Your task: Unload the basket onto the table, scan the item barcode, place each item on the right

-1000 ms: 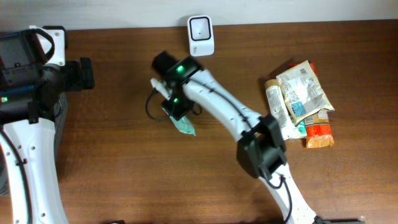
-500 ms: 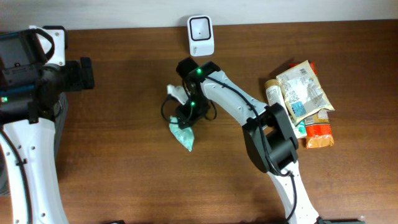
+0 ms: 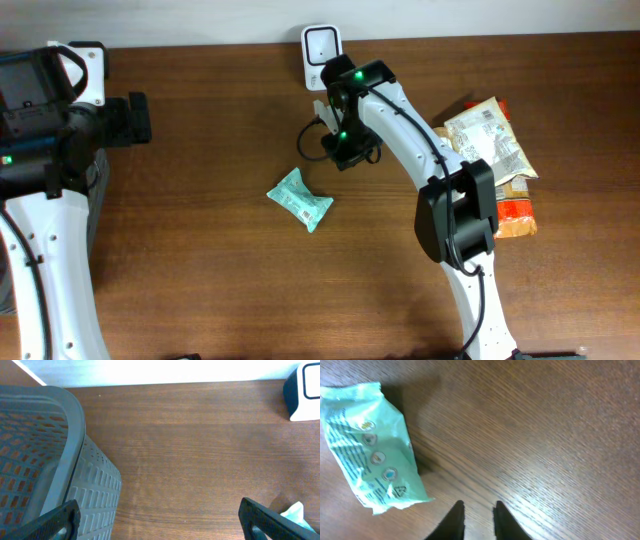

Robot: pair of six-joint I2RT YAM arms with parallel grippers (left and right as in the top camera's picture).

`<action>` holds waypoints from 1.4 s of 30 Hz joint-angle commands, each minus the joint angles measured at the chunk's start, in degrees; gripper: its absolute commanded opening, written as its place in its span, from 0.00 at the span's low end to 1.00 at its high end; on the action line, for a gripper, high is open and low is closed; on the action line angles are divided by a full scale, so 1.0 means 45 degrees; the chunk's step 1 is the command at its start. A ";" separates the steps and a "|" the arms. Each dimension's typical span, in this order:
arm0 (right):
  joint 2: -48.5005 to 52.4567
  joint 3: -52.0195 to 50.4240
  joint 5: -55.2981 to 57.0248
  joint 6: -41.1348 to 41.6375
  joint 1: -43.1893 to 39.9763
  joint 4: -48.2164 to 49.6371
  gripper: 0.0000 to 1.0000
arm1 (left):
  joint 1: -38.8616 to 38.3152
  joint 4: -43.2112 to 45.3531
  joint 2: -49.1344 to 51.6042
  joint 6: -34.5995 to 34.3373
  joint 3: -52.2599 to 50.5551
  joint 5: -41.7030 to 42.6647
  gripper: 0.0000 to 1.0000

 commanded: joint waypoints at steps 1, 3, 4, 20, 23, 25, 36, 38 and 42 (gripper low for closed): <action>0.0024 -0.0816 -0.0165 0.0287 0.0427 0.0355 0.15 | 0.0010 0.0010 -0.0102 0.0165 0.0034 0.0092 0.99; 0.0024 -0.1302 -0.0180 0.0617 0.0733 0.0544 0.13 | 0.0010 0.0010 -0.0102 0.0160 0.0034 0.0092 0.99; 0.0024 -0.1413 -0.0214 0.0612 0.0957 0.0559 0.14 | 0.0010 0.0010 -0.0102 0.0160 0.0034 0.0092 0.99; -0.0141 0.2331 -0.1768 -0.0228 0.1792 -0.2463 0.60 | 0.0010 0.0010 -0.0102 0.0160 0.0034 0.0092 0.99; -0.0010 0.2268 -0.2968 -0.2832 0.0058 -0.2463 0.80 | 0.0010 0.0015 -0.0102 0.0165 0.0034 0.0092 0.99; 0.0481 0.1855 -0.4624 -0.4677 -0.0670 -0.2463 0.83 | 0.0010 0.0010 -0.0102 0.0160 0.0034 0.0092 0.99; 0.0903 -0.1515 -0.6606 -0.4755 -0.0058 0.0593 0.82 | 0.0010 0.0010 -0.0102 0.0160 0.0034 0.0092 0.99; 0.0903 -0.1904 -0.6868 -0.3993 -0.0053 0.1496 0.79 | 0.0010 0.0015 -0.0102 0.0160 0.0034 0.0092 0.99; 0.0908 -0.2302 -0.7621 -0.3575 0.0058 0.2283 0.71 | 0.0010 0.0010 -0.0102 0.0160 0.0034 0.0092 0.99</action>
